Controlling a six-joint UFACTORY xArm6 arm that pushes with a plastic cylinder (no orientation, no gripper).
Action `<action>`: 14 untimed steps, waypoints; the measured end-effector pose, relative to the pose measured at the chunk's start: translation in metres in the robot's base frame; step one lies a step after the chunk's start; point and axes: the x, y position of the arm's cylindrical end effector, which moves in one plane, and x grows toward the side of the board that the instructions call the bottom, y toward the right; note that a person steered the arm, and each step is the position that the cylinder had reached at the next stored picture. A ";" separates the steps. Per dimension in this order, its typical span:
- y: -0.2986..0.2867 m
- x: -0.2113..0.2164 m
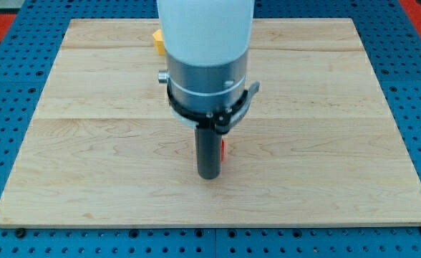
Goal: Push the red circle into the red star
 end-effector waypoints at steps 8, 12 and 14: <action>0.018 -0.092; -0.067 -0.112; -0.087 -0.139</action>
